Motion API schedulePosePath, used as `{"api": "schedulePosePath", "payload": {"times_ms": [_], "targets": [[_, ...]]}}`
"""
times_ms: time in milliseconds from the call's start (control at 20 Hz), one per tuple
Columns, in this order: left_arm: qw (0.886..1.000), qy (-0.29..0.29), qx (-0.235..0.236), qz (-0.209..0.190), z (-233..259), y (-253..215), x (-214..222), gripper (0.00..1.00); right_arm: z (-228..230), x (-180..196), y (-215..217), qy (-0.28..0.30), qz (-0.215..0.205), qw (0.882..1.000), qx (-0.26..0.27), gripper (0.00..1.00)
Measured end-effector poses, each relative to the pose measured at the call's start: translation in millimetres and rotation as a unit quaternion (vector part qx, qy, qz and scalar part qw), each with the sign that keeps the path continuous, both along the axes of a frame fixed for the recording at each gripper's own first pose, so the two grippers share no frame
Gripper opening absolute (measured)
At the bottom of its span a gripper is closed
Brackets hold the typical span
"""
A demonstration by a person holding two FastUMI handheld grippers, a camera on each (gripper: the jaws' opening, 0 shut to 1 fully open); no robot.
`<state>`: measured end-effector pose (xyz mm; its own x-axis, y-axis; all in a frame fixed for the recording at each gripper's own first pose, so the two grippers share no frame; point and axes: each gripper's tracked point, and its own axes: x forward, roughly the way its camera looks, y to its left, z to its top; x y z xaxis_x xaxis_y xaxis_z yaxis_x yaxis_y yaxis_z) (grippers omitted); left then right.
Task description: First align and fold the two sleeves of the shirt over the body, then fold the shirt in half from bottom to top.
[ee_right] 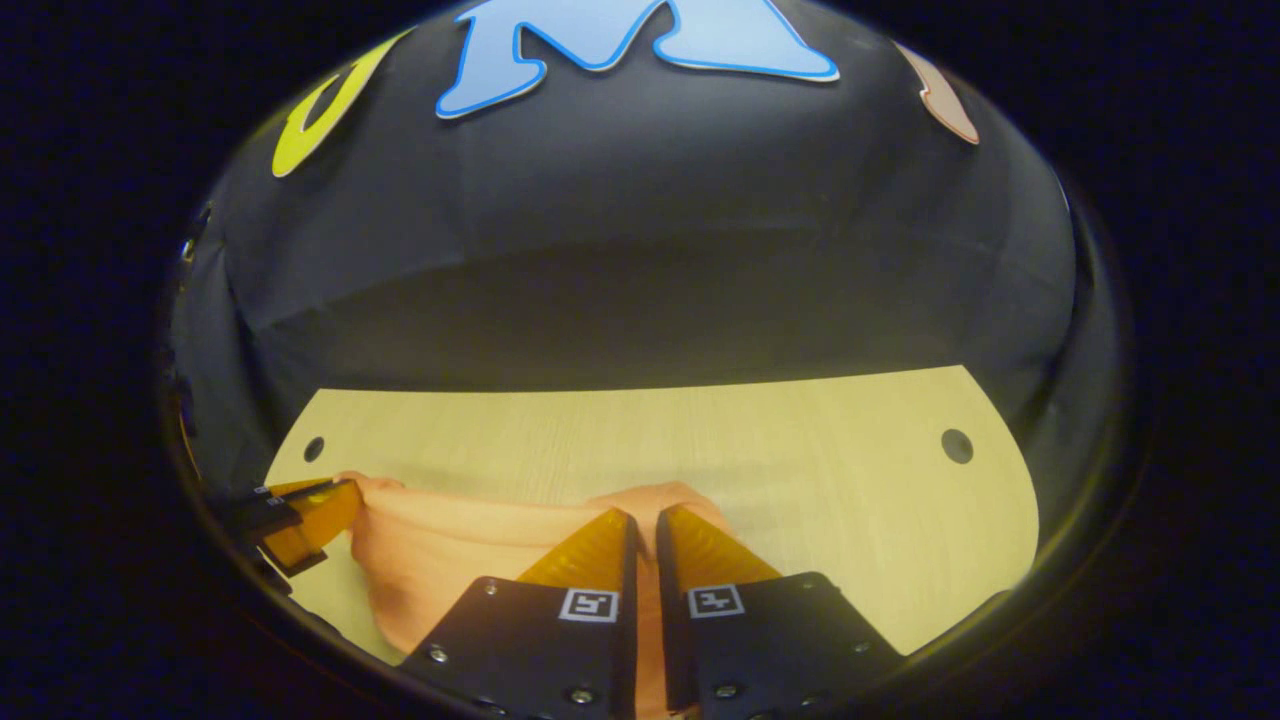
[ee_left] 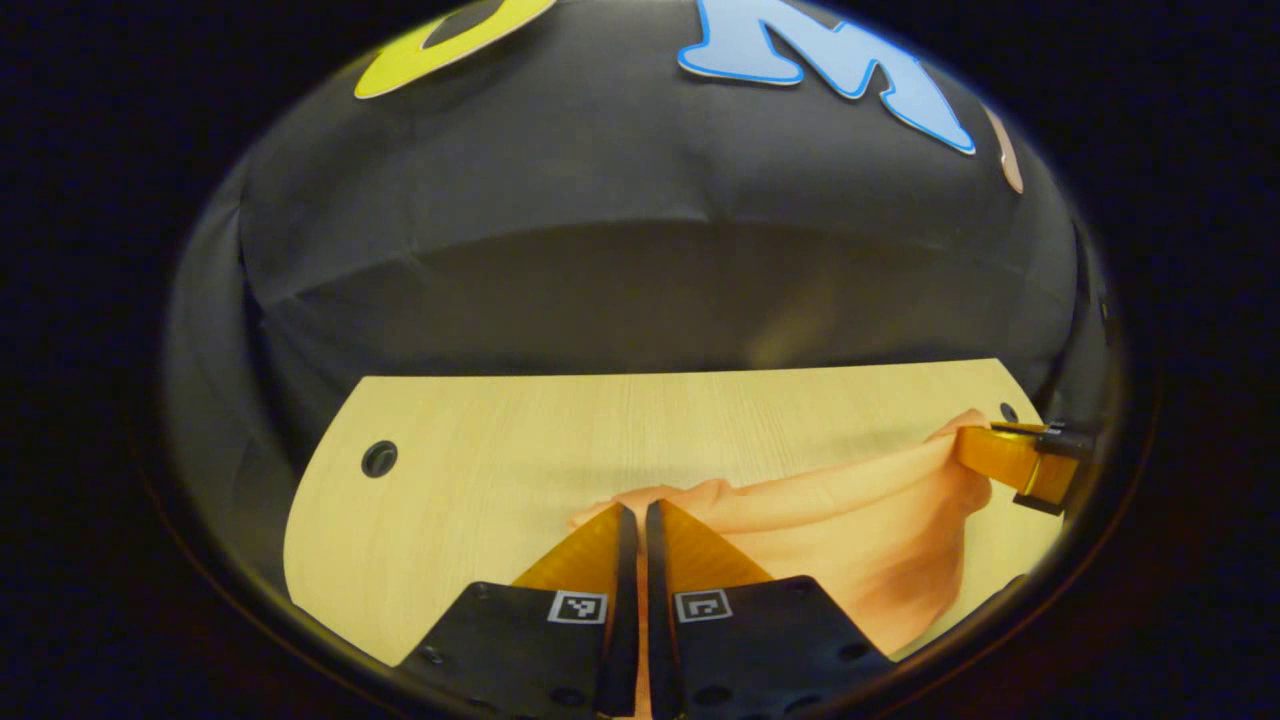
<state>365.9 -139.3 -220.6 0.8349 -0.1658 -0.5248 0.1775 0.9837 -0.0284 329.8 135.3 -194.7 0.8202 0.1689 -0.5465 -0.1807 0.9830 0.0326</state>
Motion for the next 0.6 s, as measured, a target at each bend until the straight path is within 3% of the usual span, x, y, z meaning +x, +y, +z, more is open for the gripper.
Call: {"api": "schedulePosePath", "payload": {"times_ms": [50,100,150,200,250,300,600], "targets": [[1.000,0.005,-0.001,-0.003,-3,1,-2,0.13,3,-2,1,-0.001,0.005,1.000,0.000,0.13],[1.000,0.008,0.000,-0.004,-4,3,-4,0.20,-1,-2,1,0.001,0.007,1.000,-0.001,0.29],[1.000,0.007,-0.001,-0.002,-4,4,-1,0.47,-1,-5,1,0.001,0.007,1.000,-0.005,0.41],[1.000,0.005,-0.004,-0.001,-1,6,0,0.73,-1,-7,1,0.000,0.008,1.000,-0.004,0.63],[1.000,0.004,-0.008,-0.001,2,4,-1,1.00,3,-11,0,-0.003,0.007,1.000,-0.004,0.75],[1.000,0.002,-0.011,0.000,6,3,-5,0.95,4,-10,1,-0.005,0.008,1.000,-0.004,0.90],[1.000,-0.022,-0.012,-0.012,36,3,-38,0.94,37,-47,-2,-0.027,0.010,1.000,0.006,0.90]]}}
